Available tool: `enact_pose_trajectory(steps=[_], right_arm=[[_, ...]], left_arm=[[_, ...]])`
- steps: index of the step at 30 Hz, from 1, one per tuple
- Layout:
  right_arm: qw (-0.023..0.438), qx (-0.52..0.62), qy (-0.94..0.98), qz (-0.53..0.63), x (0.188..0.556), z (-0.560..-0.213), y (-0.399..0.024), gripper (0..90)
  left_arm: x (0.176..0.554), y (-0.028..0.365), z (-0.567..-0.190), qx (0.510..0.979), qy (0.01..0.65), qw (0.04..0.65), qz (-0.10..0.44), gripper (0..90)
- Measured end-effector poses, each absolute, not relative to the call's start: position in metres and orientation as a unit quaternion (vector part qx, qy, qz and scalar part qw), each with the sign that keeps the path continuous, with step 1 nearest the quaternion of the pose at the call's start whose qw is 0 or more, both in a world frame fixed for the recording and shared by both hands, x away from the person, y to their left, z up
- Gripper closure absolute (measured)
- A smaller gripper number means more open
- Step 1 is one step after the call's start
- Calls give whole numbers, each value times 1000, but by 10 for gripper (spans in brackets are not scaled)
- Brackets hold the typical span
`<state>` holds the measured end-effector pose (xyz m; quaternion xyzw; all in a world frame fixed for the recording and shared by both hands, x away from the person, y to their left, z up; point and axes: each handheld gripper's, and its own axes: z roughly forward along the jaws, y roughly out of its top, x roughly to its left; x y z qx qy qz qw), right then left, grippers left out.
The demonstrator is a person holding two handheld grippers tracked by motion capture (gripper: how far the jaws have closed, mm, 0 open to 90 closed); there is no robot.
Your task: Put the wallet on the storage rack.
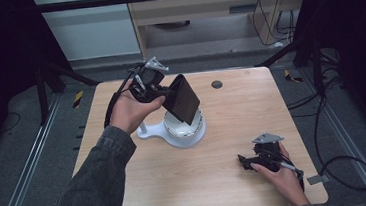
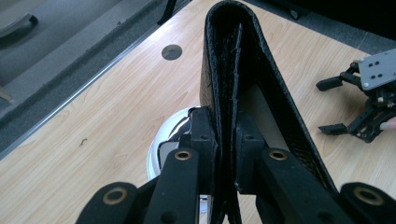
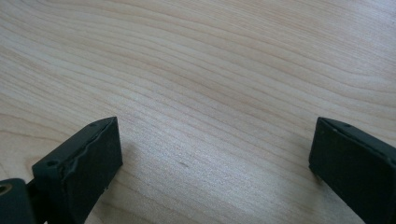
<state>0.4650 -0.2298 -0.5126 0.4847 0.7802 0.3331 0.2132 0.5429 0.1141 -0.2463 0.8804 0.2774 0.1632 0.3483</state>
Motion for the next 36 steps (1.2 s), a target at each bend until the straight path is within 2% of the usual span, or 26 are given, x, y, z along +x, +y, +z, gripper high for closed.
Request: enact_pose_trajectory(steps=[14,36], right_arm=[[212,485,780,334,465,-513,-230,28],[212,486,780,333,464,-513,-230,28]], left_arm=[[543,123,-252,881,285,340,168,818],[554,111,-292,896,284,308,150,817]])
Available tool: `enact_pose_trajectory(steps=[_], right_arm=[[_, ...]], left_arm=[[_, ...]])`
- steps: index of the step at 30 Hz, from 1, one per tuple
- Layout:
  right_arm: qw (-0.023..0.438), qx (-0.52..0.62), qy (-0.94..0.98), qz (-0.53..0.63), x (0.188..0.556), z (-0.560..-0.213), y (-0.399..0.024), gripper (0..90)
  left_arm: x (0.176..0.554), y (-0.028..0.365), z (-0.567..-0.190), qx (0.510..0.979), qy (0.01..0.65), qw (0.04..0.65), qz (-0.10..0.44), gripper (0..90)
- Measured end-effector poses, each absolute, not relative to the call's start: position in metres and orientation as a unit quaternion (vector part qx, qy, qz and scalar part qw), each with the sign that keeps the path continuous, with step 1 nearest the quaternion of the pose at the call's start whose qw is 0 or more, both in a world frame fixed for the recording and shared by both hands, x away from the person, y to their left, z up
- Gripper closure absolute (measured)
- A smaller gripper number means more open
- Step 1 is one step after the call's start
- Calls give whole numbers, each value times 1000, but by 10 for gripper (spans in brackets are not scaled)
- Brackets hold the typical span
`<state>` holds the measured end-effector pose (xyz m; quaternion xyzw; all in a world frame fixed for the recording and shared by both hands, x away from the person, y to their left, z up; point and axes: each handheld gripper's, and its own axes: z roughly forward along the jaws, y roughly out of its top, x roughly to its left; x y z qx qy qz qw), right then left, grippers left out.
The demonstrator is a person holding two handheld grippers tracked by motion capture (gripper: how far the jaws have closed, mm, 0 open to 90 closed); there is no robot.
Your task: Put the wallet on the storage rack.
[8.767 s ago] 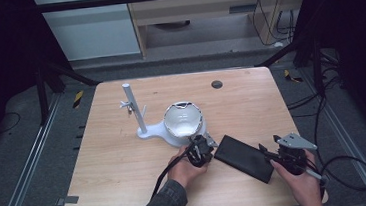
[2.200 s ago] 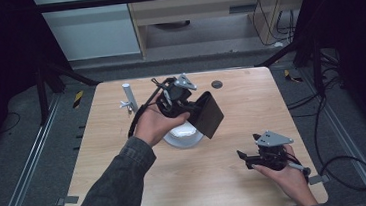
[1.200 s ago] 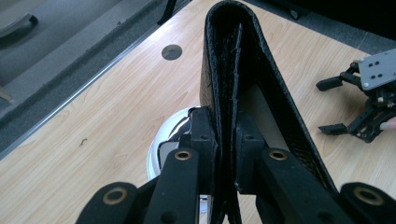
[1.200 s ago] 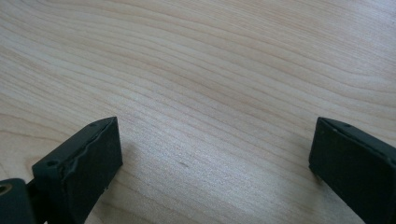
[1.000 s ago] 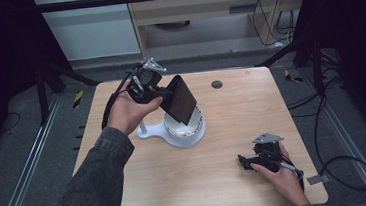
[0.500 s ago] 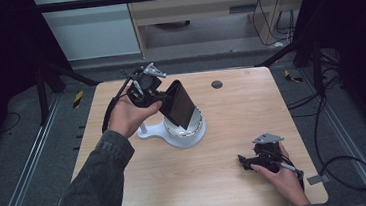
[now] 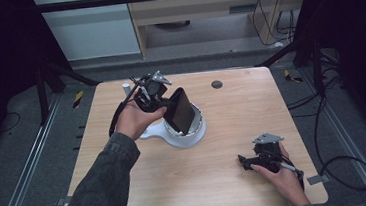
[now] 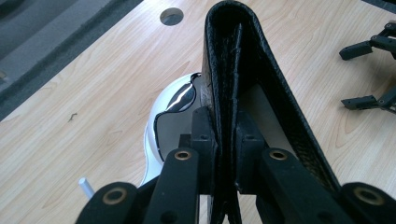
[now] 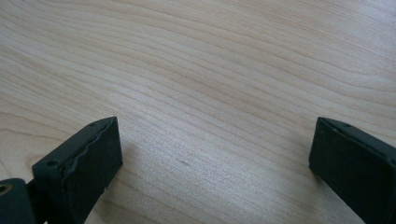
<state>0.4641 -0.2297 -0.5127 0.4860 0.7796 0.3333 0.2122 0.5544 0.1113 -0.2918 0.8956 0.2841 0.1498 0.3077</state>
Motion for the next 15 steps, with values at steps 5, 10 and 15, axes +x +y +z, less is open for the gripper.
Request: enact_pose_trajectory(steps=[5,10,15], right_arm=[[212,486,780,333,464,-513,-230,28],[212,487,779,333,464,-513,-230,28],[212,487,779,333,464,-513,-230,28]], left_arm=[[559,106,-297,898,285,303,144,816],[562,104,-300,899,287,299,139,816],[566,103,-302,899,290,300,133,815]])
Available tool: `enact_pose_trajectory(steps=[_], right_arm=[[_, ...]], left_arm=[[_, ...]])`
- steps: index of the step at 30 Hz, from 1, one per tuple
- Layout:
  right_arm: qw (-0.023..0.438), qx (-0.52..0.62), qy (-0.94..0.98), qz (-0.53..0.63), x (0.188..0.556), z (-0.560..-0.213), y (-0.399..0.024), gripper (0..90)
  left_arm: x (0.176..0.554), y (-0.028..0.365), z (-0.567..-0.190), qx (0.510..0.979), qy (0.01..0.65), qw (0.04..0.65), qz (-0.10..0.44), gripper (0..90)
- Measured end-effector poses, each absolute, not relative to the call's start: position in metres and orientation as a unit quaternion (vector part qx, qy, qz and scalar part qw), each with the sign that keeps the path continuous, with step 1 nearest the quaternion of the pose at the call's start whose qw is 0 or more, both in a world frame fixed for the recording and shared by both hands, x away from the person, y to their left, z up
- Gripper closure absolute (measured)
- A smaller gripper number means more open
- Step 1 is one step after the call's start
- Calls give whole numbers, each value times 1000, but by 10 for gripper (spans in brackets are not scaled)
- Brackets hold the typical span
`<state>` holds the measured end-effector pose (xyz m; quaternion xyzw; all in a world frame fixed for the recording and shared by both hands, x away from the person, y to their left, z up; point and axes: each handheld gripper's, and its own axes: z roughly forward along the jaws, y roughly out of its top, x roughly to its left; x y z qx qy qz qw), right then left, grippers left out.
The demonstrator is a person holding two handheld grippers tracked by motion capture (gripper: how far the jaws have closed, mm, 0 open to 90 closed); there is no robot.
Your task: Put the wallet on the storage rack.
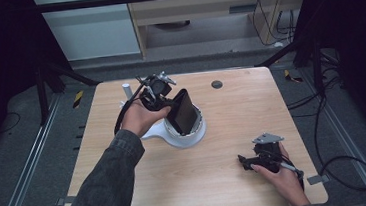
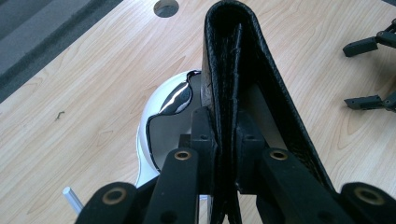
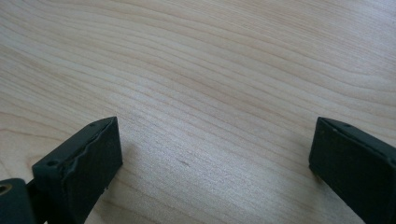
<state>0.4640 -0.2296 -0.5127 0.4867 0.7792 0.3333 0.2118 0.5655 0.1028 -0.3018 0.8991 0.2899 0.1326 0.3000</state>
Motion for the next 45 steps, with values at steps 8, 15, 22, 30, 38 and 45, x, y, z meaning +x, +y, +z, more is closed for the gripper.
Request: enact_pose_trajectory(steps=[8,15,22,30,38,45], right_arm=[[212,487,779,333,464,-513,-230,28],[212,487,779,333,464,-513,-230,28],[212,487,779,333,464,-513,-230,28],[212,486,779,333,464,-513,-230,28],[212,487,779,333,464,-513,-230,28],[212,487,779,333,464,-513,-230,28]], left_arm=[[570,98,-304,900,291,297,128,813],[575,98,-304,899,297,296,126,809],[580,104,-306,894,314,294,126,797],[581,105,-307,888,325,288,149,761],[578,109,-303,879,327,304,169,743],[572,115,-292,864,325,329,200,708]])
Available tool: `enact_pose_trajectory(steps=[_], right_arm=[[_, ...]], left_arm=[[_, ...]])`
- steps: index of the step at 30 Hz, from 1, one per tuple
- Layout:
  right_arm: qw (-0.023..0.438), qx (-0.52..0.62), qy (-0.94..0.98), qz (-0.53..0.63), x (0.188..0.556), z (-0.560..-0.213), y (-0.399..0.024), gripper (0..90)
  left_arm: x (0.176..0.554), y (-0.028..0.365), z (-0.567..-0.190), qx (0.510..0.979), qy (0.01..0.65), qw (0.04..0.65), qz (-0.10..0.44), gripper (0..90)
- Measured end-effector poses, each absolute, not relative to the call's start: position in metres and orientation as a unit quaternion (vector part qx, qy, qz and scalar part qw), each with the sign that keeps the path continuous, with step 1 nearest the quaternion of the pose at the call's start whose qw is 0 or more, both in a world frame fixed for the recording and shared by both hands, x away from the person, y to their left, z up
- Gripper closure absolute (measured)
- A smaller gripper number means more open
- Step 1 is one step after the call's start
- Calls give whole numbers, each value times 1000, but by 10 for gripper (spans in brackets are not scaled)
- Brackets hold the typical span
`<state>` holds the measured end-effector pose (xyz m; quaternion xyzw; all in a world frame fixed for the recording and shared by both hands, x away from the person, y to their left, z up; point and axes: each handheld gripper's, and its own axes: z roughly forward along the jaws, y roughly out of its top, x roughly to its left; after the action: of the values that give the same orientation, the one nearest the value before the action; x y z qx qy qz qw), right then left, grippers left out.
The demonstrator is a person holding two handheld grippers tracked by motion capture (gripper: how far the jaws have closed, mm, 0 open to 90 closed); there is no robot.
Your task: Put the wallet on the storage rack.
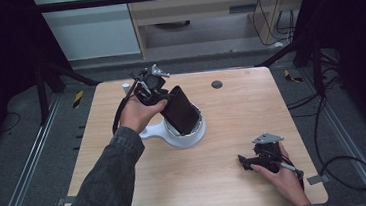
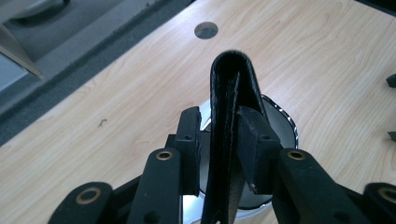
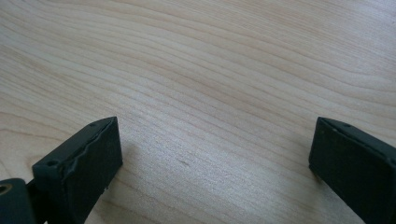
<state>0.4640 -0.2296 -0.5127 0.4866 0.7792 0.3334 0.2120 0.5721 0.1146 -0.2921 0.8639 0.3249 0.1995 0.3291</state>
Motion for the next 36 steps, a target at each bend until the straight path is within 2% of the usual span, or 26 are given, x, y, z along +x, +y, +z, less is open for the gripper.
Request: enact_pose_trajectory(steps=[8,13,18,27,36], right_arm=[[212,487,779,333,464,-513,-230,28],[212,487,779,333,464,-513,-230,28],[213,486,780,333,464,-513,-230,28],[212,487,779,333,464,-513,-230,28],[212,485,780,334,463,-513,-230,29]], left_arm=[[559,118,-278,856,306,344,235,670],[547,118,-270,849,293,359,253,591],[532,114,-269,852,269,363,266,470],[516,103,-274,856,247,372,262,184],[498,92,-285,856,234,388,248,94]])
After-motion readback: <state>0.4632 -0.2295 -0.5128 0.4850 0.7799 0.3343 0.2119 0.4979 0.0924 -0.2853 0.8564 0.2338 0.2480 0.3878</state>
